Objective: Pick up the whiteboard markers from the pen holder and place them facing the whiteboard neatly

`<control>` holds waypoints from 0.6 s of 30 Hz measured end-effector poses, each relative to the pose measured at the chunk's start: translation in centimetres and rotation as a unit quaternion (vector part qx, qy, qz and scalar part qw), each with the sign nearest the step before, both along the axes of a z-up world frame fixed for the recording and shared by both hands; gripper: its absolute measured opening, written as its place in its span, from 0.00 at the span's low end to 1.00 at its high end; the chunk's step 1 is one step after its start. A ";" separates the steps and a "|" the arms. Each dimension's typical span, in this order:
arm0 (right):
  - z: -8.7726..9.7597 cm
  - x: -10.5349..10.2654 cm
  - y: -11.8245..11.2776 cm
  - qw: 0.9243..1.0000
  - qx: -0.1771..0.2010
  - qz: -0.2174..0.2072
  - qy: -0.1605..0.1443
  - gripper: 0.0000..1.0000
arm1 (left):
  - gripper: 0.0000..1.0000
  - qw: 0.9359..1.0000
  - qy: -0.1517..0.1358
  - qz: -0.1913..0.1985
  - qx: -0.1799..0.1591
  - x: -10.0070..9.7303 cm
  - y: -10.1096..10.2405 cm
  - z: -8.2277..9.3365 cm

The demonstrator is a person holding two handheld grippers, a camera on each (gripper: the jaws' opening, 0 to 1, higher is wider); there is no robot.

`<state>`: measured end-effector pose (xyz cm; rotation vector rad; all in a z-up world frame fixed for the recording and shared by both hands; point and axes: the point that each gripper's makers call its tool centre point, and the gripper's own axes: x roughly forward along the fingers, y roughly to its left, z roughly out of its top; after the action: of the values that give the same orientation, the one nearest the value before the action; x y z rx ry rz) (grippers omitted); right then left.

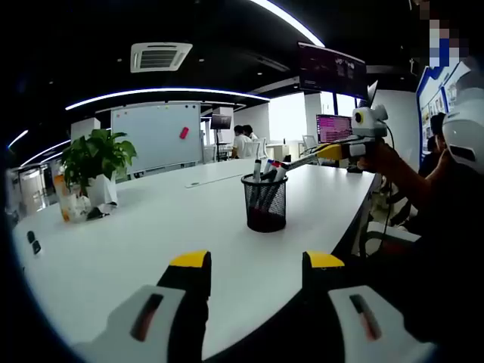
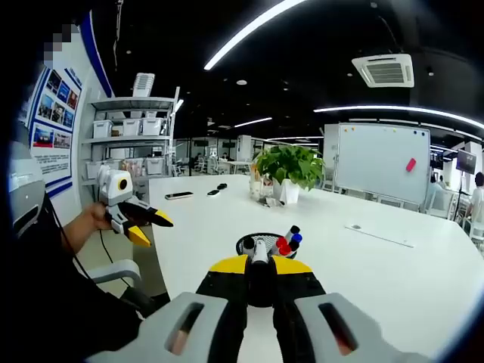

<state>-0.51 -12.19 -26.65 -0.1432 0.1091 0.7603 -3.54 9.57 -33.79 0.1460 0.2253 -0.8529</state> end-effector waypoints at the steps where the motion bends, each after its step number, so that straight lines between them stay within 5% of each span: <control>1: 0.4 0.0 0.1 1.000 0.002 0.000 -0.005 0.12 | 0.50 1.000 -0.001 0.001 -0.001 0.0 0.1 0.1; 10: 3.3 0.5 0.5 0.999 0.019 0.001 -0.033 0.12 | 0.50 1.000 -0.002 0.003 -0.003 0.1 0.3 0.1; 18: 3.8 0.8 0.2 0.999 0.028 -0.010 -0.037 0.12 | 0.50 1.000 -0.002 0.005 -0.005 0.1 0.5 0.1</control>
<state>0.34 -12.00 -22.82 -0.1164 0.0186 0.7374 -3.40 10.05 -33.67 0.1373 0.2178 -0.8432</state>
